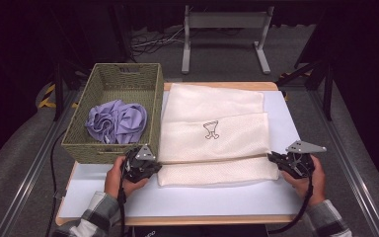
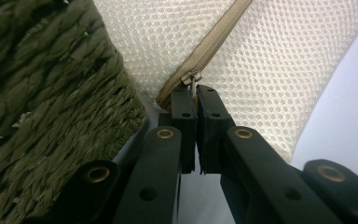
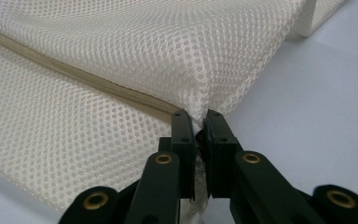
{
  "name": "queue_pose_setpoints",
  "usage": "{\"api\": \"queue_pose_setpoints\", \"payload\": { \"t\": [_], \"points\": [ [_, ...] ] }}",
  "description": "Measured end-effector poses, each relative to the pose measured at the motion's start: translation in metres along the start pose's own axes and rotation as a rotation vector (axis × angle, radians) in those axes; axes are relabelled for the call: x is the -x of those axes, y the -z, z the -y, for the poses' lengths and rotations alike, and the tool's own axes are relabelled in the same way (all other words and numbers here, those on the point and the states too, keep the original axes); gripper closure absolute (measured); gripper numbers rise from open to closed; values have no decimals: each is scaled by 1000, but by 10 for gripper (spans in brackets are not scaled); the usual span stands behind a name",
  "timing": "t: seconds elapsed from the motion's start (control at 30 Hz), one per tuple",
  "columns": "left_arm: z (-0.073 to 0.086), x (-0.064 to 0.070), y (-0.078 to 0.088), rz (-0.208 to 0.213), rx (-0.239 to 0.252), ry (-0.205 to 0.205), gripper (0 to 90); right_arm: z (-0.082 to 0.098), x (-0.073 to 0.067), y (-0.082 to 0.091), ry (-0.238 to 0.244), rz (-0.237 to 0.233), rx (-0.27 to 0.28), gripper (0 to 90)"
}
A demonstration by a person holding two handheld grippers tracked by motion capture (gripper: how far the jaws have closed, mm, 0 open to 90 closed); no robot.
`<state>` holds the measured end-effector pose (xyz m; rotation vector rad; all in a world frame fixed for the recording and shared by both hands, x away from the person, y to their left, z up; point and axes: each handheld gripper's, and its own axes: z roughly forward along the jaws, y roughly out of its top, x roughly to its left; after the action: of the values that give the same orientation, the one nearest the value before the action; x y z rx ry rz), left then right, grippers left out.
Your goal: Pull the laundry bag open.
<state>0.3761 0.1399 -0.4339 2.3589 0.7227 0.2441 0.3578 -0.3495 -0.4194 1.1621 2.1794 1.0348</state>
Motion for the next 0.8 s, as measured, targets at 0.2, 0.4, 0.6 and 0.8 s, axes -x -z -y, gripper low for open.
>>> {"api": "queue_pose_setpoints", "payload": {
  "t": [0.2,0.4,0.6,0.8],
  "points": [
    [2,0,1,8,15,12,869,2,2,0,-21,-15,6,829],
    [7,1,7,10,67,23,832,5,5,-1,-41,-26,-14,723],
    [15,5,18,7,124,11,703,7,6,8,-45,-5,-4,601],
    [27,10,29,15,155,22,603,3,-1,18,5,8,20,524]
  ]
}}
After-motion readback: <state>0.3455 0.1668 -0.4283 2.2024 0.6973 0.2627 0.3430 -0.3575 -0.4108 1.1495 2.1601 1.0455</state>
